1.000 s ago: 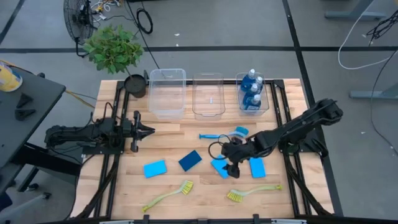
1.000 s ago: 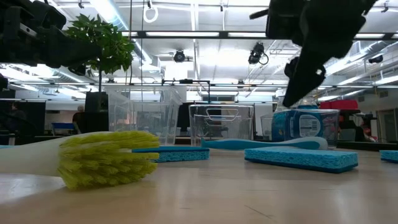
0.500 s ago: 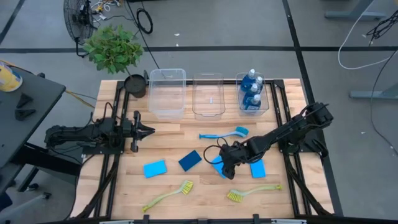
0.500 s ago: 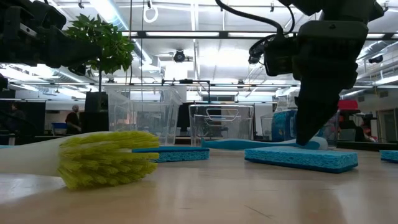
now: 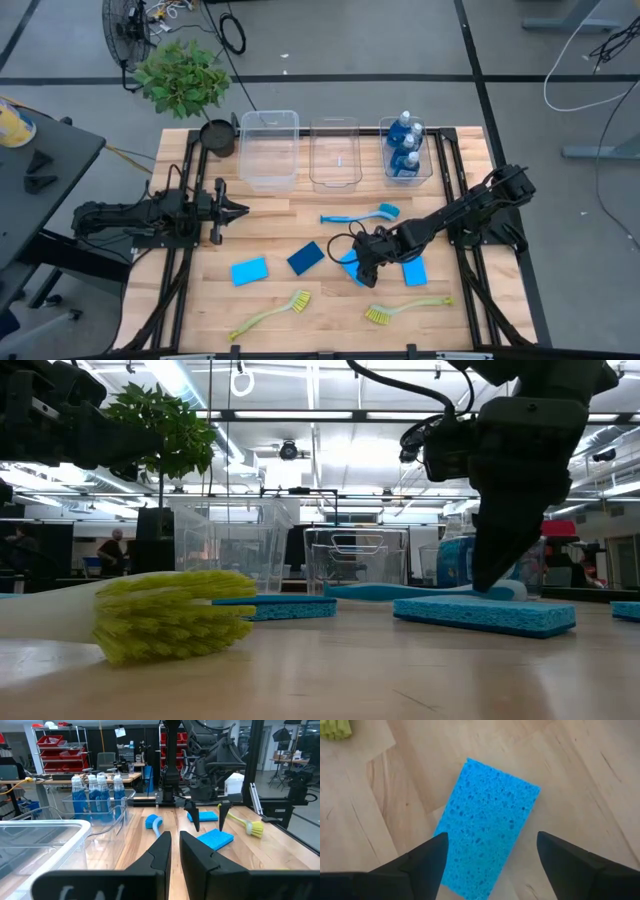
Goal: Pick & Place Kitchen Sink Supplies
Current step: Put the blue sponge into the middle transparent bin
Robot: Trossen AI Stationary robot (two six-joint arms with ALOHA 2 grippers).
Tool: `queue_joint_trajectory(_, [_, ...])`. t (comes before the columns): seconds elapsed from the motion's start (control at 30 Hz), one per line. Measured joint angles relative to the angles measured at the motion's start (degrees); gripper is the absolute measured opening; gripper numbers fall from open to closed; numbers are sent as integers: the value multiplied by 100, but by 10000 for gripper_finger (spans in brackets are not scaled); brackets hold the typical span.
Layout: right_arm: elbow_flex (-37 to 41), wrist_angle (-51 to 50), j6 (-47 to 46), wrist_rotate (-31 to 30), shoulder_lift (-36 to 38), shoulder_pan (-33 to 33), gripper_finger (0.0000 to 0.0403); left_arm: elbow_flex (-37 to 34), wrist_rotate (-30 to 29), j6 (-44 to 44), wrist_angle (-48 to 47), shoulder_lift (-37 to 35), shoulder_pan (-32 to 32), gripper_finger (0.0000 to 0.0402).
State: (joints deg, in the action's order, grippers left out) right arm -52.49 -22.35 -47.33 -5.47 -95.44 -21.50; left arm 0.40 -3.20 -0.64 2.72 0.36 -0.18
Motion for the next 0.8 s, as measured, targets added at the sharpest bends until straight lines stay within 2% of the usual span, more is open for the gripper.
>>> queue_joint_trajectory(0.17, [0, -18, 48, 120, 27, -6, 302, 0, 0, 0, 0, 0, 0, 44])
queue_joint_trajectory(0.3, [-238, -418, 586, 244, 170, -17, 301, 0, 0, -2, 0, 0, 0, 44])
queue_joint_trajectory(0.57, [-999, -782, 3391, 473, 229, 53, 301, 0, 0, -1, 0, 0, 0, 44])
queue_joint_trajectory(0.8, [-1110, -742, 6004, 661, 210, 130, 301, -2, 0, -1, 0, 0, 0, 44])
